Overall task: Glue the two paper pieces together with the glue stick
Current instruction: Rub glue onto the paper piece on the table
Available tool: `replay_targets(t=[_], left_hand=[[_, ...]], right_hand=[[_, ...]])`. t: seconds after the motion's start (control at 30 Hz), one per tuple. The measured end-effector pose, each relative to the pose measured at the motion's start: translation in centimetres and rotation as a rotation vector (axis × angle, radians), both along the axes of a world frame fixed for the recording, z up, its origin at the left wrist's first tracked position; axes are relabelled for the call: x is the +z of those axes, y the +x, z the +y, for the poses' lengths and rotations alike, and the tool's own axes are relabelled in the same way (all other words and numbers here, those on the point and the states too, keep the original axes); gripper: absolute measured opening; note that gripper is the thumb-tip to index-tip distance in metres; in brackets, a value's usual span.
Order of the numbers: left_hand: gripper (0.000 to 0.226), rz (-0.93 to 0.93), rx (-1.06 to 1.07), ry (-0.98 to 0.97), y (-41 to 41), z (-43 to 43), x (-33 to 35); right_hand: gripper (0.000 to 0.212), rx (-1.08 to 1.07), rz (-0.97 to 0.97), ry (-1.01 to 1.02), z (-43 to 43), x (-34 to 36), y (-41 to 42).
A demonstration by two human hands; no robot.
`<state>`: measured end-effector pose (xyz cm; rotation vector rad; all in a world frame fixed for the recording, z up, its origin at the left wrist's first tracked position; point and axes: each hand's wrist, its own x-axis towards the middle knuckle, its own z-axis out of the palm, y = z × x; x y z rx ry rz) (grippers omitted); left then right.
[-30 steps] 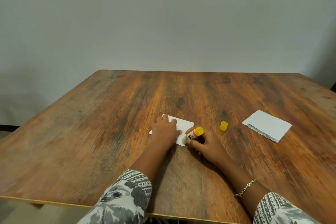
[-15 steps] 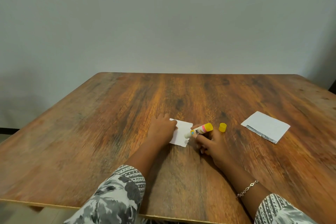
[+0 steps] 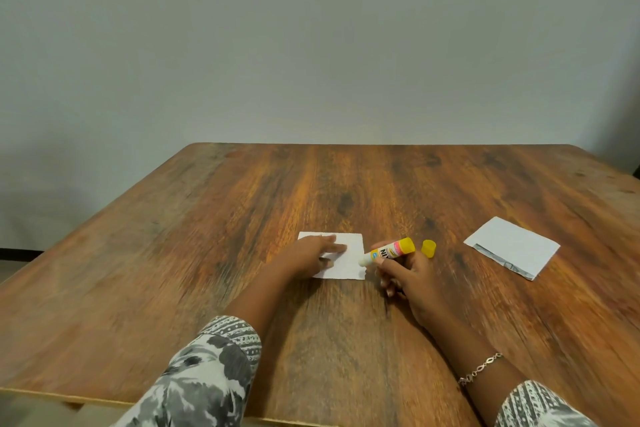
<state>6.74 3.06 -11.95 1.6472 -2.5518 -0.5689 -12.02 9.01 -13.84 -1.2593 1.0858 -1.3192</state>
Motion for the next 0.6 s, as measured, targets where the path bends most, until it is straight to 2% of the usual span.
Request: replay_targets(t=[0.37,0.6], left_hand=[[0.04,-0.12,0.199,-0.277,-1.6,1.1,-1.6],[0.046,-0.131,0.288,-0.325,-2.5,1.9,-0.9]], right_hand=[[0.01,-0.117,0.06,0.003,-0.7,-0.8,-0.1],[0.013,-0.113,0.087,-0.014,-0.4,-0.5,0.0]])
